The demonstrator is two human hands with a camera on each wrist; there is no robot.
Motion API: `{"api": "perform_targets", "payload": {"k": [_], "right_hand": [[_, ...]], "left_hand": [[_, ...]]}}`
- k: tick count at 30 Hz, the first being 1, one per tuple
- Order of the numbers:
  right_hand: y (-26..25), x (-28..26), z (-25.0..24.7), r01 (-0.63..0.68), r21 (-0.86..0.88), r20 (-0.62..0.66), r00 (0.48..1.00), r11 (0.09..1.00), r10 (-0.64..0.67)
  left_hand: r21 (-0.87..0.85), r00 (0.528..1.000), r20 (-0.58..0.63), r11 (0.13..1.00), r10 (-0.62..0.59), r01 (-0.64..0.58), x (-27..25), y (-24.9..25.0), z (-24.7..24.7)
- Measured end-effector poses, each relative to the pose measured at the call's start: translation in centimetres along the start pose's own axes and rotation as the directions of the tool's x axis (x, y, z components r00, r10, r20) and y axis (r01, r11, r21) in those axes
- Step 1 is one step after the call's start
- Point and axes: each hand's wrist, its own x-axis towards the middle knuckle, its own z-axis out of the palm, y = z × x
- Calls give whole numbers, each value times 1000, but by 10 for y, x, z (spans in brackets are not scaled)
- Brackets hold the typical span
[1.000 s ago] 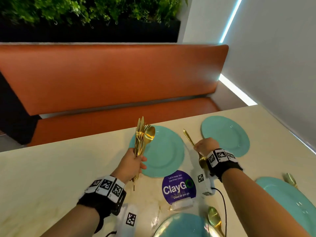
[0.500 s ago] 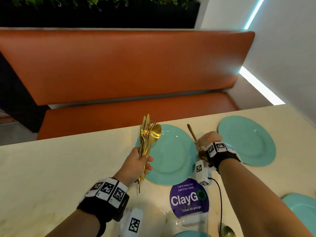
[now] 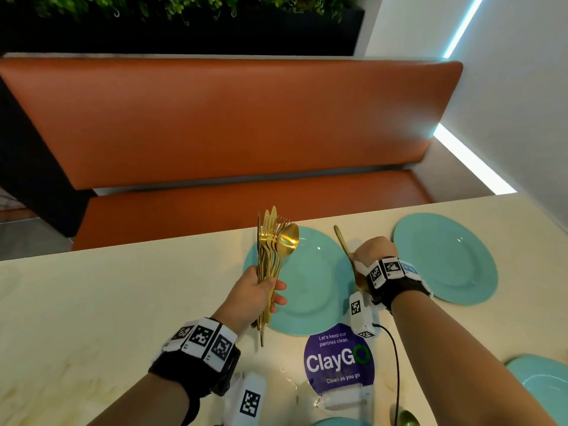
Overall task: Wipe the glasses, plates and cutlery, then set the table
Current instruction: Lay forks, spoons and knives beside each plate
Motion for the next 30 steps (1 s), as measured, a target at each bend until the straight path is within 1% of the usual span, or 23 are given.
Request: {"api": "perform_targets", "payload": {"k": [1, 3, 4, 5, 6, 7, 9, 10, 11, 12, 16, 20, 22, 24, 27, 30], "right_hand": [[-4, -4, -3, 26, -55, -32, 999, 998, -28], [-14, -16, -8, 127, -139, -151, 977, 982, -148], [-19, -26, -9, 199, -132, -181, 958, 971, -221], [-24, -39, -8, 278, -114, -184, 937, 954, -296], [-28, -52, -6, 377, -104, -191, 901, 920, -390], [-31, -70, -4, 482, -92, -186, 852, 871, -490], [-33, -105, 1, 667, -145, -92, 726, 731, -681], [-33, -122, 3, 730, -205, -40, 660, 652, -750], [-32, -139, 4, 760, -250, 7, 620, 599, -784], [-30, -152, 3, 773, -280, 30, 600, 569, -800], [-15, -200, -3, 732, -396, 49, 620, 555, -783], [8, -242, -4, 714, -480, 67, 610, 510, -790], [19, -259, -5, 693, -501, 62, 626, 518, -777], [30, -270, -7, 677, -513, 70, 645, 527, -761], [47, -276, -13, 677, -526, 118, 657, 514, -745], [60, -272, -23, 668, -521, 189, 697, 531, -691]], "left_hand": [[-10, 1000, 2, 1000, -1, 1, -2, 1, 0], [-29, 1000, 14, 1000, 0, 1, -7, 4, 1], [-43, 1000, 22, 999, 3, -2, -11, 6, 2], [-52, 999, 32, 999, 10, -8, -15, 8, 2], [-54, 999, 44, 998, 18, -16, -19, 9, 3], [-50, 998, 57, 998, 27, -25, -24, 11, 4], [-46, 995, 91, 998, 44, -40, -37, 14, 6], [-47, 992, 115, 998, 54, -49, -44, 14, 7], [-46, 988, 140, 997, 65, -59, -52, 15, 8], [-43, 984, 163, 997, 76, -70, -60, 15, 9], [-31, 969, 232, 996, 85, -80, -97, 9, 9], [-4, 949, 302, 996, 89, -92, -131, -2, 13], [5, 935, 339, 994, 103, -111, -143, -5, 17], [42, 921, 374, 990, 112, -137, -152, -6, 22], [77, 902, 417, 985, 111, -157, -160, -7, 35], [104, 893, 442, 983, 88, -148, -158, -7, 51]]}}
